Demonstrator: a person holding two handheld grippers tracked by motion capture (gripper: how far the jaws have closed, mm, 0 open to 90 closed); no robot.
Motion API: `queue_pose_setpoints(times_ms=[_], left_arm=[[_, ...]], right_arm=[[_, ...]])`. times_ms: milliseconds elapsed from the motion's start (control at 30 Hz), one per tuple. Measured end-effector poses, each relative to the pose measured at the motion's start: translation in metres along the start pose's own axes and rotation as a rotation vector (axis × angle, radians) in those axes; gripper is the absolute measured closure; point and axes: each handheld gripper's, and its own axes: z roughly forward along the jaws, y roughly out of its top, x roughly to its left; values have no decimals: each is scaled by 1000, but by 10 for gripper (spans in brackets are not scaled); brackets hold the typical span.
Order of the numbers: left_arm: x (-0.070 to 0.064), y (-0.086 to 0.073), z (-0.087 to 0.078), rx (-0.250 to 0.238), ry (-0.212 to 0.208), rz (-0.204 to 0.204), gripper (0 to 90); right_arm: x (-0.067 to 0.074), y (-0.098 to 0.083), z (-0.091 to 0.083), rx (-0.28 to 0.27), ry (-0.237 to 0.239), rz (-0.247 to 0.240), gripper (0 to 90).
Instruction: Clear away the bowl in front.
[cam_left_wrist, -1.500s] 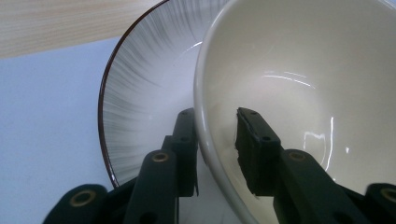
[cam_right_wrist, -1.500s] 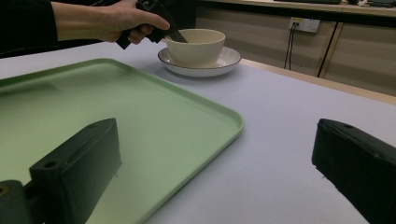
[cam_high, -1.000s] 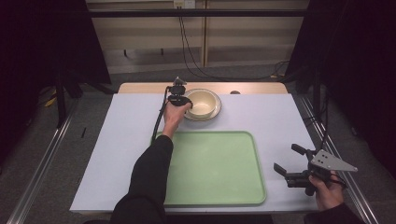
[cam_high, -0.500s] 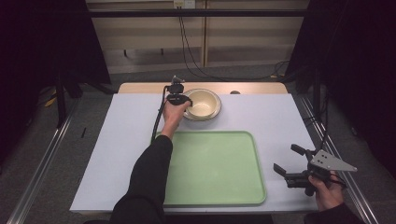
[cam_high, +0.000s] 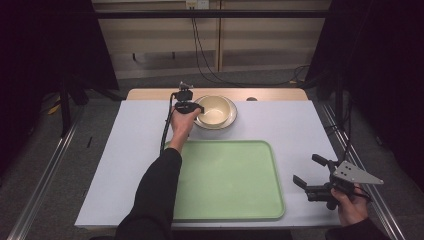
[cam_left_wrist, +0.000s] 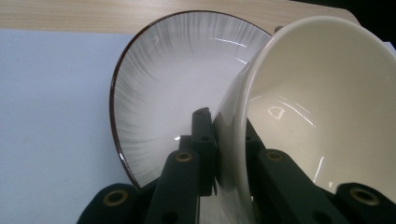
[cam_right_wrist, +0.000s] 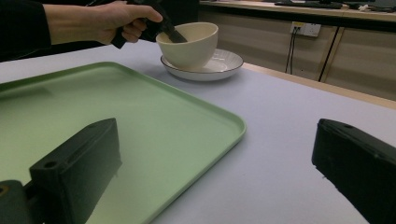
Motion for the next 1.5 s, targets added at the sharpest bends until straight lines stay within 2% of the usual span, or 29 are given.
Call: queue_pose_setpoints(times_ms=[233, 333, 433, 533, 733, 767, 800, 833, 900, 1000, 1133, 1200, 1233, 1267, 1300, 1333, 1400, 1467, 1500], left_arm=[[-1, 2, -14, -8, -10, 21, 834], [-1, 1, -17, -16, -23, 16, 834], [-1, 1, -26, -11, -34, 40, 835], [0, -1, -32, -21, -37, 30, 834], [0, -6, -40, -32, -47, 46, 834], [0, -8, -41, -39, -48, 36, 835], [0, -8, -41, -39, -48, 36, 835], [0, -10, -44, -28, -50, 53, 835], [0, -12, -46, -30, -63, 39, 835], [0, -14, -48, -27, -63, 39, 835], [-4, -16, -52, -16, -64, 59, 836], [-8, -19, -53, -4, -95, 72, 835], [-10, -20, -54, 0, -96, 89, 835], [-10, -20, -54, 0, -96, 89, 835], [-15, -22, -55, 14, -100, 110, 835], [-15, -22, -55, 14, -100, 110, 835], [-22, -26, -54, 1, -127, 100, 835], [-26, -26, -56, 18, -135, 138, 835], [-28, -26, -56, 19, -147, 139, 836]], right_arm=[[0, 1, -1, -3, 3, -5, 9], [0, 0, 0, -2, 12, -6, 10], [0, 1, 0, -6, -1, -14, 9], [0, 1, -1, -3, 1, -13, 9], [0, 1, 0, -7, 0, -12, 10], [0, 1, 0, -6, 1, -12, 9], [0, 1, 0, -6, 1, -12, 9], [0, 1, -1, -8, 4, -16, 9], [1, 1, -1, -7, 5, -14, 9], [1, 1, 0, -9, 3, -14, 9], [0, 2, -1, -11, 8, -16, 9], [-1, 2, -2, -11, -3, -17, 9], [0, 2, -2, -13, -4, -15, 9], [0, 2, -2, -13, -4, -15, 9], [-1, 2, -2, -12, -1, -17, 9], [-1, 2, -2, -12, -1, -17, 9], [0, 2, -2, -13, -3, -16, 10], [0, 2, -1, -15, 1, -14, 9], [0, 2, -1, -16, 0, -14, 9]])
